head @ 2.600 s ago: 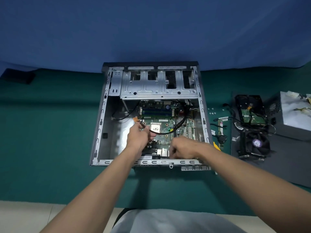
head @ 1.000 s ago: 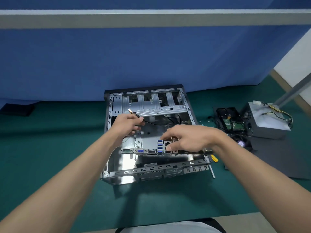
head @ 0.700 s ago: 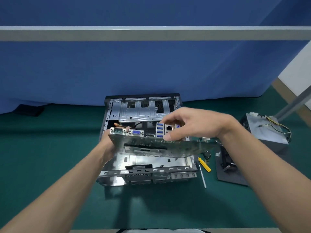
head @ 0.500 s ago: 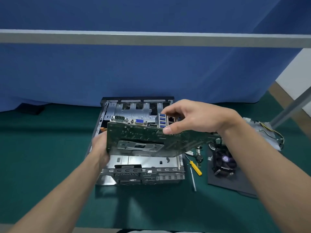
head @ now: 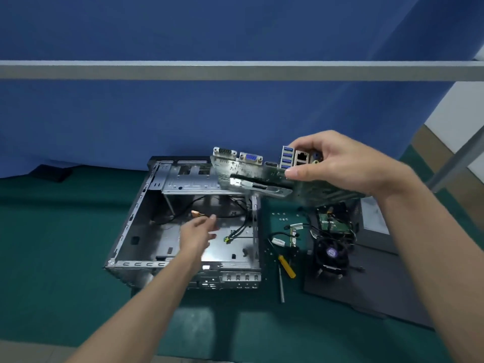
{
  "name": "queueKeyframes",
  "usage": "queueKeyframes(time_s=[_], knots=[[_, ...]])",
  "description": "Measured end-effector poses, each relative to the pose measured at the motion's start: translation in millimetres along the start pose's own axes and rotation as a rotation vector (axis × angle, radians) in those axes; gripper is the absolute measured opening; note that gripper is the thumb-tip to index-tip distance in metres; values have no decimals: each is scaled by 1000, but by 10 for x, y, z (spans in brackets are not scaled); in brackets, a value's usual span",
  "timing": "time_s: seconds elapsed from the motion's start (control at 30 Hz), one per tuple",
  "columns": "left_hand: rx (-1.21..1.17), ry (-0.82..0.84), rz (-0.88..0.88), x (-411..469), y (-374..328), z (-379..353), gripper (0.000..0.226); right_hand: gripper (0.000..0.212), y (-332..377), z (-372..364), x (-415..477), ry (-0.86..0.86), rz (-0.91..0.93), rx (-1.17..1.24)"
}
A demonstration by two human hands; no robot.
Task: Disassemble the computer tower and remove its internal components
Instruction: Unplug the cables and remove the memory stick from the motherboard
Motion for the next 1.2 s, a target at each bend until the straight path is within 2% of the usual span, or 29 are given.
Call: queueKeyframes(time_s=[0.07, 0.17, 0.23, 0.4, 0.57, 0.77, 1.0, 1.2], knots=[[190, 75, -45, -46, 131, -273, 30, 31, -232, -98, -77, -76, -68, -108], [465, 168, -90, -74, 297, -567, 44, 44, -600, -348, -201, -216, -114, -365], [631, 237, -100, -84, 411, -707, 52, 48, -859, -571, -321, -256, -159, -435], [971, 267, -104, -58, 573, -871, 50, 50, -1367, -1074, -594, -293, -176, -535], [996, 219, -104, 45, 618, -990, 46, 46, -1679, -1425, -689, -214, -178, -594], [1039, 135, -268, 26, 698, -1007, 36, 46, -1938, -1628, -681, -193, -244, -602], [1033, 101, -235, 44, 712, -1021, 37, 43, -2199, -1558, -676, -176, -284, -619], [1030, 86, -224, 38, 716, -1029, 37, 49, -2379, -1496, -574, -87, -448, -609]])
Point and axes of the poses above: each hand's wrist, its own x-axis towards the middle knuckle, its own z-axis out of the back of the hand, y = z × x, the point moved 2 cm from there along x, towards the middle knuckle, and after that the axes turned 13 degrees about -x, right-handed, at the moved point
